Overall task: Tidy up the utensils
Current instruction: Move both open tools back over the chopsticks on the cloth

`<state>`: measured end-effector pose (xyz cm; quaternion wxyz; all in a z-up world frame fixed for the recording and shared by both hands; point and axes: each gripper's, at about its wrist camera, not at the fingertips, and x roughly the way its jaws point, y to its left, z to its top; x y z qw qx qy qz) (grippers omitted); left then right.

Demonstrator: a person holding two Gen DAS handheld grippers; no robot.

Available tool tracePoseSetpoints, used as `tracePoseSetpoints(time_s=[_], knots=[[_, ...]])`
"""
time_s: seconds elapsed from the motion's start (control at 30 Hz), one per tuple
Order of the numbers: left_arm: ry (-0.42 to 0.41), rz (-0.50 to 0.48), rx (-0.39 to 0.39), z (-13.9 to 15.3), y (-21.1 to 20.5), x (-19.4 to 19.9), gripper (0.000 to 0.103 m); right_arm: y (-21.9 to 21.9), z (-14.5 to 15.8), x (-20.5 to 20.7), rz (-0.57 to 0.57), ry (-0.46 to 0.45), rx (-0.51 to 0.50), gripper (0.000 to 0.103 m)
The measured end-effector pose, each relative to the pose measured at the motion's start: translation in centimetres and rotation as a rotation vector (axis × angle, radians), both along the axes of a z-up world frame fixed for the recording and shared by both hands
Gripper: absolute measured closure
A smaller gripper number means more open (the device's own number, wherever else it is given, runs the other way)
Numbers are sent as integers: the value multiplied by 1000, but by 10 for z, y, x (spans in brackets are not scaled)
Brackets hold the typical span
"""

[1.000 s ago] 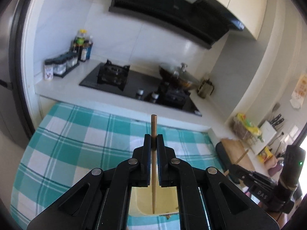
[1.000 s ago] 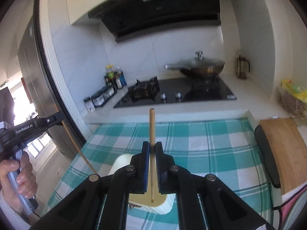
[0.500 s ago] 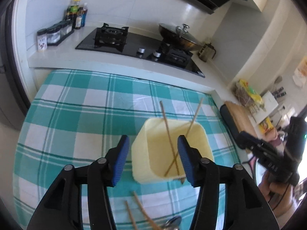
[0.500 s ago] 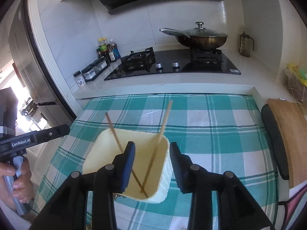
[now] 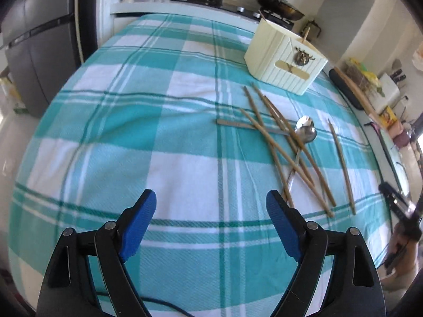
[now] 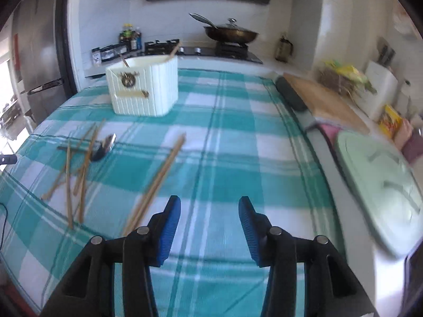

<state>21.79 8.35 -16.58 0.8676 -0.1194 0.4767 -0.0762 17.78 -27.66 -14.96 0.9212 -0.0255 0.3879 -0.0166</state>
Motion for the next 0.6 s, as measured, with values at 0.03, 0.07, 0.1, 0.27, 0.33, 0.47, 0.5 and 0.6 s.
tracePoseSetpoints(time_s=[0.03,0.07,0.1,0.27,0.33,0.47,0.5,0.6], knots=[[-7,9,-6,-4,-5,-5,17,-2,-13,-9,-35,7,23,57],[-10,13,-11,-6,-11,-6,17,-3,-26,-17,-76,14,45,57],[-10,13,-13,-7,-18,-5,17,-3,-34,-19,-99,29,67,57],[-11,-11,-8,-10,-46,2,17,6,-45,-18,-98,47,100,57],[-18,-12,5,-11,-51,2,17,7,-48,-19,-101,41,97,57],[-13,3,1,-17,-52,-3,17,6,-55,-23,-107,47,123,57],[-12,6,8,-18,-52,-3,17,5,-55,-23,-112,47,129,57],[-9,10,8,-20,-53,0,17,6,-57,-24,-108,50,126,57]])
